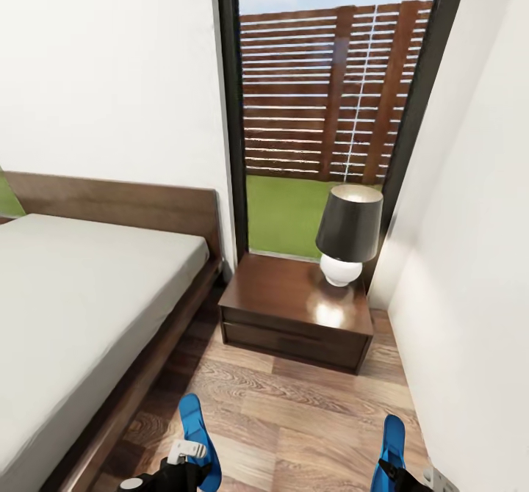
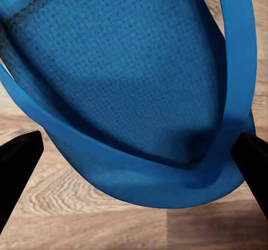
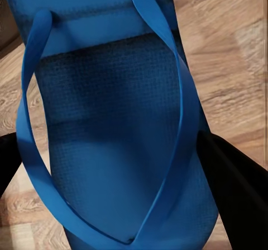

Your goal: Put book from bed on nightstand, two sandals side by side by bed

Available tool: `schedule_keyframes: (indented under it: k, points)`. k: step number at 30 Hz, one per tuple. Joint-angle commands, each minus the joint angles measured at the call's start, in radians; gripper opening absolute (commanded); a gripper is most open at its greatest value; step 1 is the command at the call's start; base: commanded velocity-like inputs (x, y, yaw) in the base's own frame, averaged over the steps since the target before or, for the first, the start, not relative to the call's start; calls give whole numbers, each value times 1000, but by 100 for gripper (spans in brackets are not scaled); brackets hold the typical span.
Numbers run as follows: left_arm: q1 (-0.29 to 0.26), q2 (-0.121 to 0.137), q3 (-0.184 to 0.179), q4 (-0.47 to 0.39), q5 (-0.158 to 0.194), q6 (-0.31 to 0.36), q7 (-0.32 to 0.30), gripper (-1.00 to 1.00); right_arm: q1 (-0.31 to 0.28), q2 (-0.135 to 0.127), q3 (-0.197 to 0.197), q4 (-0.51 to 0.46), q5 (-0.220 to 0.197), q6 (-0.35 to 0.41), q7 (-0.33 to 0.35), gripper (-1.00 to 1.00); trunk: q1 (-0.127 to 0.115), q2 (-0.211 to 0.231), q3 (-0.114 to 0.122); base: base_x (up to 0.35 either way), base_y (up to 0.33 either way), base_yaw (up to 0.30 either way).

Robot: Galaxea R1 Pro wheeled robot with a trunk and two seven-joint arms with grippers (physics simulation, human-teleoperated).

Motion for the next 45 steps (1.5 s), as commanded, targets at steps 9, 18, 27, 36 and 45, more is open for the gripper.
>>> schedule_keyframes:
  k: [9,18,27,36,45]
  points:
    - [0,-19,-7,46,8,-4,-1,-100,-1,0,-2,1,-2,-1,4,-100,0,0,2,0,0,-283]
    - [0,-21,-7,48,8,-5,-1,-100,-1,0,-2,1,-3,-1,4,-100,0,0,4,1,0,-153]
    - [0,-21,-7,48,8,-5,-1,-100,-1,0,-2,1,-3,-1,5,-100,0,0,4,158,-145,-7]
    - [0,-21,-7,48,8,-6,-1,-100,-1,0,-2,1,-3,-1,8,-100,0,0,4,212,-67,24]
    - [0,-21,-7,48,8,-6,-1,-100,-1,1,-2,1,-2,-2,4,-100,0,0,4,45,-51,255]
